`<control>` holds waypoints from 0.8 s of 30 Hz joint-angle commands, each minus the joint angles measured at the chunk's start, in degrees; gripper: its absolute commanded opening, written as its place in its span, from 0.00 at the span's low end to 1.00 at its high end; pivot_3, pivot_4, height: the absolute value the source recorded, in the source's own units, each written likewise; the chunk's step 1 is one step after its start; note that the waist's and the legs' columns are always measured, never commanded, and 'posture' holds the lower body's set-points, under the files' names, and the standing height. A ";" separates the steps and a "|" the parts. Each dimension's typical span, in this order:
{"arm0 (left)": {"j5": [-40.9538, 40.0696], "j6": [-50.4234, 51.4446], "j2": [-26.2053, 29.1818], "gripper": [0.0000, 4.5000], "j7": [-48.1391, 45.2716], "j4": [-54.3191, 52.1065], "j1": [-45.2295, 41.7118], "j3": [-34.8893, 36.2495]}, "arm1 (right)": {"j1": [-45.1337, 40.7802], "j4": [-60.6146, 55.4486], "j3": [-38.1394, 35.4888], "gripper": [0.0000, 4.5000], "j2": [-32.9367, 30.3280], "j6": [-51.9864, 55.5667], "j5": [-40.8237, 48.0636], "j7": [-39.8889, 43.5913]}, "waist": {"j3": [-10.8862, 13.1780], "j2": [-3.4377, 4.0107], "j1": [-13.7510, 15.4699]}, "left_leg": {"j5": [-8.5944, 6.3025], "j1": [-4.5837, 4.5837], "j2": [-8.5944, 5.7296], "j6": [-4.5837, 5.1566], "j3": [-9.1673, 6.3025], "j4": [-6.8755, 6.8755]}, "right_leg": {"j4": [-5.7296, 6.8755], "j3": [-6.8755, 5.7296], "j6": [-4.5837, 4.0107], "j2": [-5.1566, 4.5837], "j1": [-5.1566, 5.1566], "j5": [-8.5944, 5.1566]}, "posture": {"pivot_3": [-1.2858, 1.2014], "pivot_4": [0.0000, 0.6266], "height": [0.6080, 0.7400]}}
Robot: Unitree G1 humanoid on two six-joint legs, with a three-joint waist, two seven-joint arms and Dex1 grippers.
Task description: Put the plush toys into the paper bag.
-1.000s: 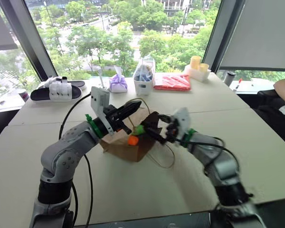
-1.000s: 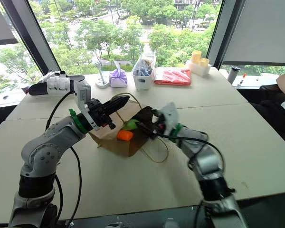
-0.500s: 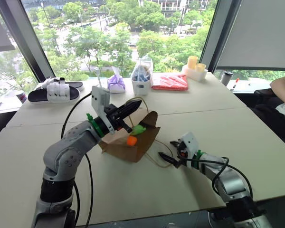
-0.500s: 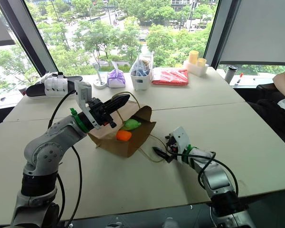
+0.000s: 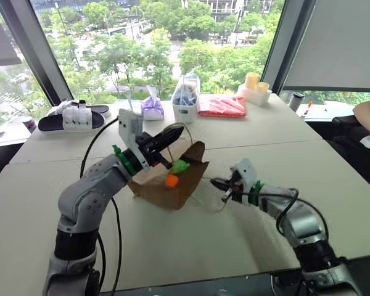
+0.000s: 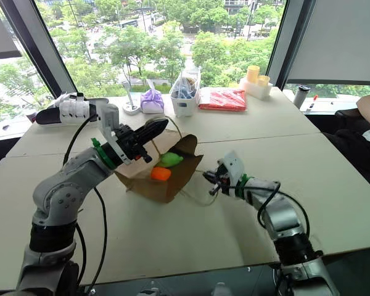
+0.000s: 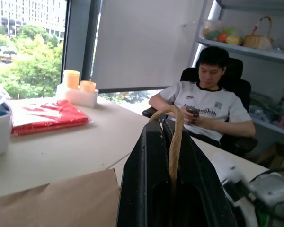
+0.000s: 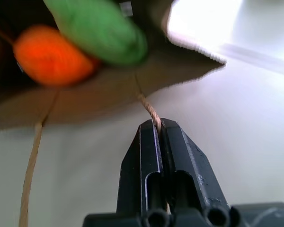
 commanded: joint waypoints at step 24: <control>13.85 -13.34 0.36 0.00 -22.79 36.41 -16.30 -1.07 | -11.43 -3.22 -7.26 0.01 -2.85 6.88 8.49 -6.31 | -0.01 -0.03 -0.21 | -0.10 -0.08 0.01 0.17 0.03 -0.10 | -0.07 -0.07 0.02 -0.06 -0.12 0.01 | 0.52 0.24 1.00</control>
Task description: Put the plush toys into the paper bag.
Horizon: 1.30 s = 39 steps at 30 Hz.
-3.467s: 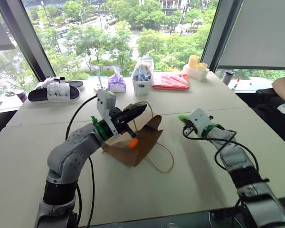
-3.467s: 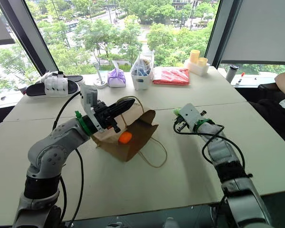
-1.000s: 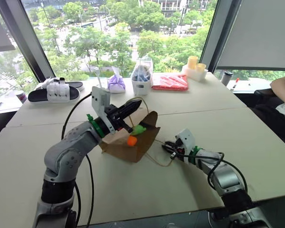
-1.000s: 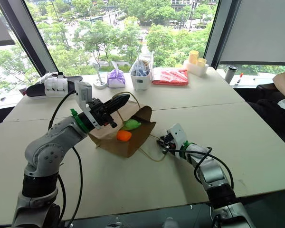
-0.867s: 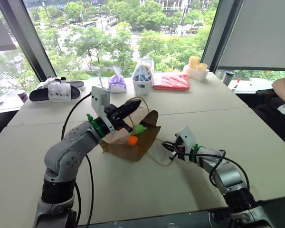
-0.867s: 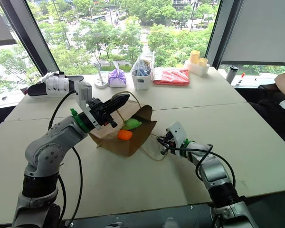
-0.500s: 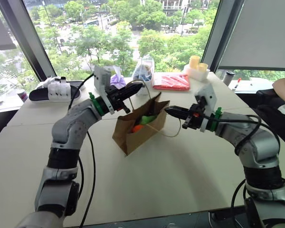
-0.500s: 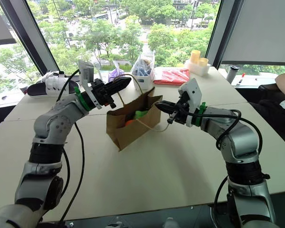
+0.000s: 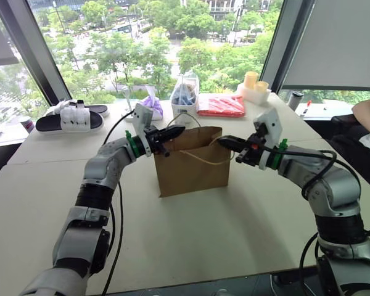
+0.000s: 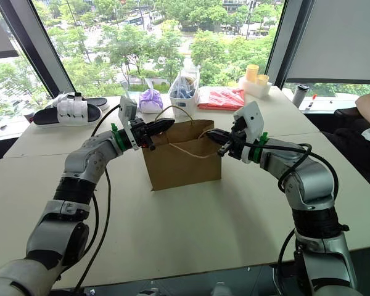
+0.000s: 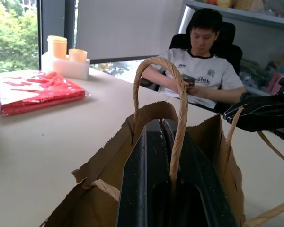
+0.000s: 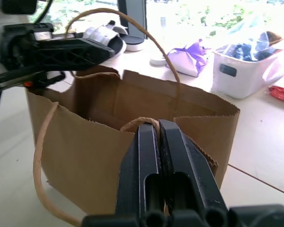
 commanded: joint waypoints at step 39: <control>-4.28 17.58 13.95 0.99 -3.68 -21.20 13.95 5.88 | 8.43 -10.46 -22.71 1.00 0.67 11.64 15.61 -16.22 | 0.00 0.02 0.01 | -0.02 0.01 0.03 0.02 0.01 -0.06 | 0.09 0.02 0.00 -0.03 -0.06 0.00 | 0.52 0.24 1.00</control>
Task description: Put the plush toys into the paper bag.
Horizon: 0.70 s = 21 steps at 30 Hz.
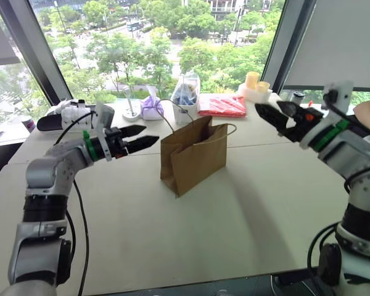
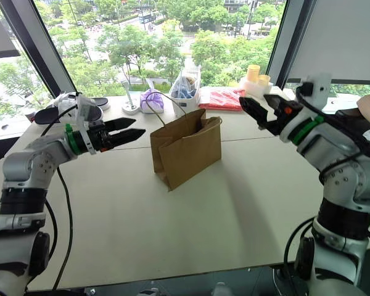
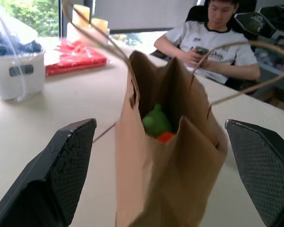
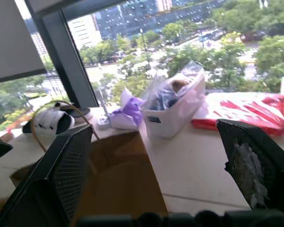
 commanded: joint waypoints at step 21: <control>5.33 -8.95 -8.75 1.00 2.83 -0.89 1.25 -8.24 | -1.75 13.01 31.48 0.02 16.12 -19.02 -16.05 3.50 | 0.00 0.03 -0.13 | 0.03 0.10 -0.01 -0.04 0.02 0.09 | 0.15 0.01 -0.01 0.04 0.03 0.00 | 0.52 0.24 1.00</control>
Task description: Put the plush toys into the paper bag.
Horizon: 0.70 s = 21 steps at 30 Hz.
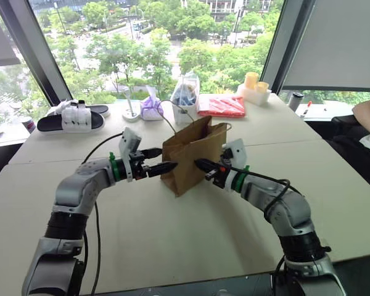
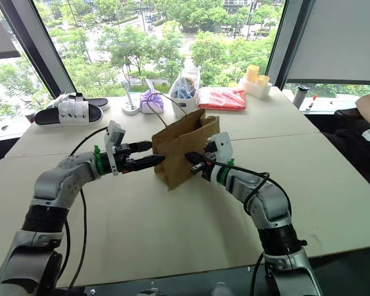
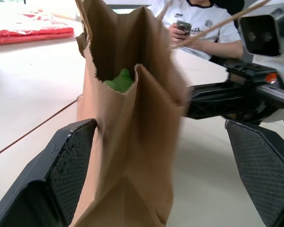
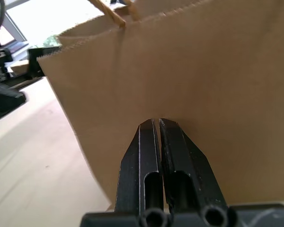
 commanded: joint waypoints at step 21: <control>5.69 -11.58 -10.65 0.02 9.96 11.47 -3.23 1.55 | 7.95 -15.40 -8.72 0.01 -2.79 4.94 -1.08 -3.20 | 0.00 0.00 0.12 | 0.00 -0.03 -0.01 -0.01 -0.02 -0.02 | 0.00 0.00 0.00 0.00 -0.04 0.00 | 0.52 0.24 1.00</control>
